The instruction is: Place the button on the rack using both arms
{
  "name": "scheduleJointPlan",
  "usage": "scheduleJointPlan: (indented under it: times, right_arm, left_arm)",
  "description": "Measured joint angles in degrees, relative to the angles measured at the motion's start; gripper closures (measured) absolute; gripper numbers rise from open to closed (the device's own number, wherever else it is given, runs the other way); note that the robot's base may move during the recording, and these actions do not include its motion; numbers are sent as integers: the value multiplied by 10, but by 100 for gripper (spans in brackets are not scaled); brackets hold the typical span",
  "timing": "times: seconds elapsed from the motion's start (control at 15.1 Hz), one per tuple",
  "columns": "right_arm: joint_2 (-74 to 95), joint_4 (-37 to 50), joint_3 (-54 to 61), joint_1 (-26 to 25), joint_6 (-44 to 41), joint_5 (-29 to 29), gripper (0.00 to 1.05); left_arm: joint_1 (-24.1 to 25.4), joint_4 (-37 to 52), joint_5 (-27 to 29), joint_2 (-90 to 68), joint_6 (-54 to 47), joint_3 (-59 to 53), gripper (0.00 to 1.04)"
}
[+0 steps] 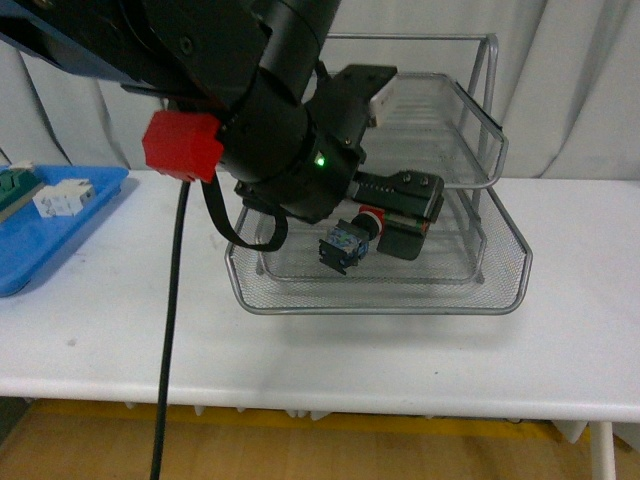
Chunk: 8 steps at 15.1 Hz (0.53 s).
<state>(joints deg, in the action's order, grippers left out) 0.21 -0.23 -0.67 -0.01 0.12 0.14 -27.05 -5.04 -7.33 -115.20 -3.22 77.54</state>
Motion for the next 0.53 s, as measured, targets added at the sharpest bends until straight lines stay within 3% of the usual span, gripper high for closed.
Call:
scheduleJointPlan:
  times: [0.33,0.53]
  right_arm:
    - [0,0,0,0,0,0,6]
    - [0,0,0,0,0,0,6]
  left_arm:
    - [2,61,2,122,6,-129,7]
    - [-31,99,37,288,18,-233,7]
